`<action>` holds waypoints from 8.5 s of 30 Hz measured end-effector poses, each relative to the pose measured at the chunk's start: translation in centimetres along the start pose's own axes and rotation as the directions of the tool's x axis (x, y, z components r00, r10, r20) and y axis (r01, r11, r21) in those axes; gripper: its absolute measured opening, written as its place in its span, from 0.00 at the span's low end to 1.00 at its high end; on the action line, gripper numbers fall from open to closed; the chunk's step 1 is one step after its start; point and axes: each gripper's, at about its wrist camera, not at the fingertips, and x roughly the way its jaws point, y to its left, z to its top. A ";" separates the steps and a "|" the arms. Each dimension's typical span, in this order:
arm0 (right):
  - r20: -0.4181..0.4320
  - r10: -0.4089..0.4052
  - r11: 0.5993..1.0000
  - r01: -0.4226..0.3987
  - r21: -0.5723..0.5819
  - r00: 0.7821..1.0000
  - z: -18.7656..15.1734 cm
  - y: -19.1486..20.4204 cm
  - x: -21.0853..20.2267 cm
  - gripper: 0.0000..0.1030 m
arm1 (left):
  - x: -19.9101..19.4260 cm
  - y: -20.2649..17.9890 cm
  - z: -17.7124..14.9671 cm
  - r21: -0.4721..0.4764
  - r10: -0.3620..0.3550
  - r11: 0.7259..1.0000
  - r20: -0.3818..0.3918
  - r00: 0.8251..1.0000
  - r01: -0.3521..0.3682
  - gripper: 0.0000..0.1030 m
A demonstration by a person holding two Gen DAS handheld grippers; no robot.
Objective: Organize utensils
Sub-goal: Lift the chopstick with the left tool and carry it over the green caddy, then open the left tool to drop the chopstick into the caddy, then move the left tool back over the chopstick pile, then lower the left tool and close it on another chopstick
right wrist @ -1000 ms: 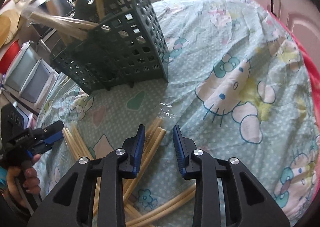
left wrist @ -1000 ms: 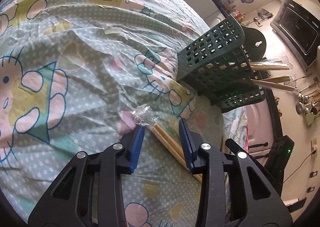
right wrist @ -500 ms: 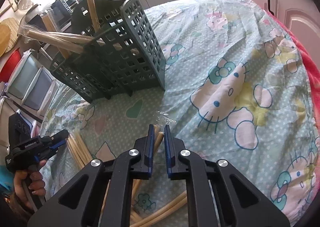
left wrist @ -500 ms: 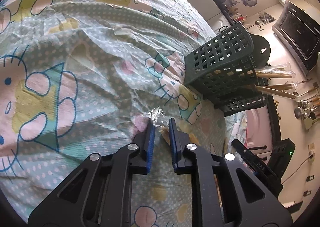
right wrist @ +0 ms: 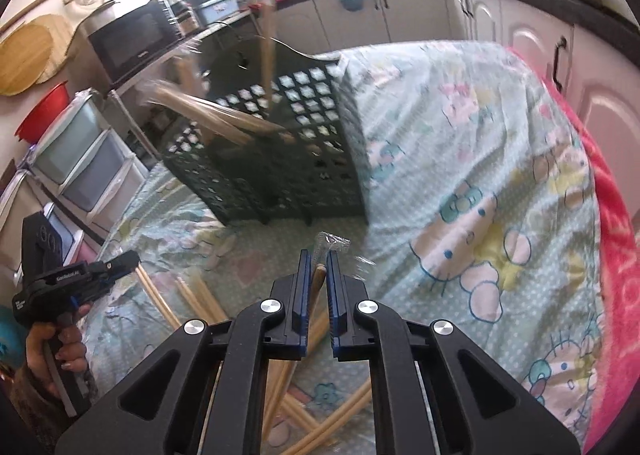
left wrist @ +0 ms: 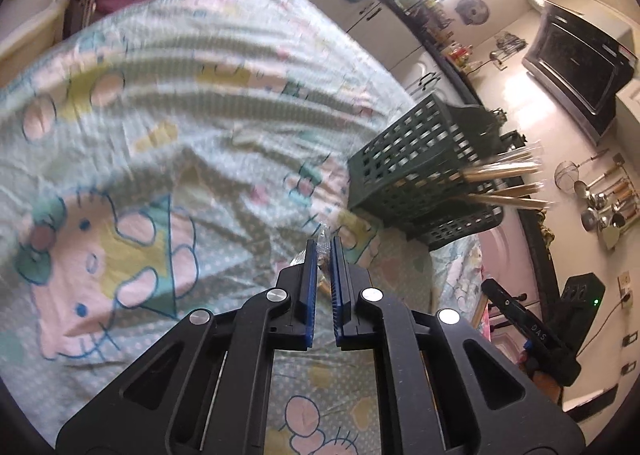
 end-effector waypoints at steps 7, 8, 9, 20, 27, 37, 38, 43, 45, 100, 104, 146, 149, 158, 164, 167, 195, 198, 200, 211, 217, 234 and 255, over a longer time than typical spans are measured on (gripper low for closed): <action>0.064 0.022 0.996 -0.016 -0.090 0.998 1.5 3.3 -2.8 0.06 | -3.2 -3.9 0.9 0.123 -0.036 0.992 0.087 0.996 0.025 0.02; 0.077 0.025 0.994 -0.017 -0.106 0.997 1.7 3.8 -3.3 0.06 | -3.6 -4.4 1.0 0.137 -0.042 0.990 0.096 0.994 0.029 0.02; 0.090 0.027 0.993 -0.016 -0.121 0.996 1.9 4.4 -3.8 0.06 | -3.9 -4.8 1.1 0.146 -0.049 0.989 0.101 0.994 0.034 0.02; 0.228 0.044 0.977 0.005 -0.213 0.973 3.8 7.1 -8.5 0.05 | -6.6 -9.8 1.8 0.270 -0.121 0.960 0.151 0.981 0.077 0.02; 0.283 0.046 0.972 0.022 -0.234 0.958 4.5 7.6 -10.3 0.05 | -7.5 -12.8 2.3 0.345 -0.160 0.934 0.163 0.974 0.096 0.02; 0.391 0.047 0.970 0.051 -0.238 0.919 7.1 7.6 -13.4 0.05 | -8.7 -17.0 4.2 0.440 -0.202 0.893 0.198 0.959 0.097 0.02; 0.401 0.048 0.969 0.054 -0.239 0.915 7.4 7.6 -13.7 0.05 | -9.0 -17.5 4.5 0.450 -0.207 0.888 0.206 0.956 0.095 0.02; 0.455 0.051 0.968 0.068 -0.241 0.889 9.0 7.6 -15.4 0.05 | -9.9 -19.2 6.0 0.483 -0.228 0.872 0.241 0.943 0.087 0.02; 0.470 0.050 0.968 0.074 -0.241 0.881 9.5 7.7 -15.9 0.05 | -10.2 -19.8 6.5 0.493 -0.232 0.866 0.251 0.940 0.082 0.02; 0.537 -0.053 0.971 0.170 -0.170 0.842 14.5 4.2 -8.4 0.06 | -1.5 -19.4 12.2 0.512 -0.111 0.855 0.340 0.934 -0.085 0.02; 0.523 -0.057 0.972 0.168 -0.166 0.850 14.4 4.0 -7.5 0.06 | -0.4 -18.9 11.7 0.513 -0.097 0.854 0.327 0.940 -0.090 0.02; 0.462 -0.095 0.977 0.173 -0.128 0.882 10.0 3.0 -8.2 0.58 | -4.2 -15.8 9.1 0.427 -0.085 0.901 0.345 0.935 -0.076 0.90; 0.464 -0.098 0.975 0.179 -0.133 0.881 9.4 3.1 -8.6 0.59 | -4.8 -15.5 8.5 0.418 -0.091 0.906 0.344 0.935 -0.066 0.90; 0.467 -0.094 0.972 0.183 -0.149 0.879 7.6 3.8 -10.1 0.64 | -6.6 -14.6 6.8 0.398 -0.107 0.916 0.348 0.931 -0.043 0.90; 0.460 -0.091 0.967 0.189 -0.171 0.883 5.9 4.7 -10.6 0.65 | -6.8 -13.7 5.6 0.392 -0.098 0.919 0.336 0.937 -0.044 0.90; 0.450 -0.090 0.965 0.189 -0.180 0.889 5.1 5.0 -10.6 0.65 | -6.8 -13.0 5.0 0.382 -0.094 0.923 0.326 0.941 -0.041 0.90; 0.324 -0.088 0.956 0.171 -0.238 0.942 -0.5 6.4 -8.7 0.65 | -5.2 -9.4 0.5 0.336 -0.011 0.939 0.238 0.971 -0.072 0.90; 0.303 -0.085 0.957 0.162 -0.240 0.949 -1.1 6.4 -8.3 0.65 | -4.8 -9.1 0.0 0.343 0.004 0.936 0.225 0.974 -0.083 0.90; 0.291 -0.085 0.957 0.160 -0.243 0.953 -1.4 6.5 -8.0 0.65 | -4.6 -8.9 -0.2 0.344 0.016 0.935 0.218 0.976 -0.092 0.90; 0.202 -0.093 0.960 0.142 -0.241 0.975 -3.1 6.4 -5.6 0.65 | -3.5 -7.2 -1.3 0.329 0.071 0.936 0.181 0.981 -0.128 0.90; 0.150 -0.109 0.961 0.142 -0.239 0.983 -3.8 6.1 -4.3 0.65 | -2.5 -6.2 -2.0 0.321 0.095 0.937 0.148 0.984 -0.138 0.90; -0.003 -0.138 0.973 0.135 -0.189 0.990 -4.8 4.5 -0.2 0.59 | 0.8 -4.8 -3.7 0.333 0.144 0.931 0.049 0.988 -0.152 0.89; -0.115 -0.131 0.987 0.118 -0.109 0.985 -4.1 2.3 2.9 0.42 | 4.7 -1.7 -2.1 0.101 0.060 0.994 -0.126 0.990 -0.048 0.32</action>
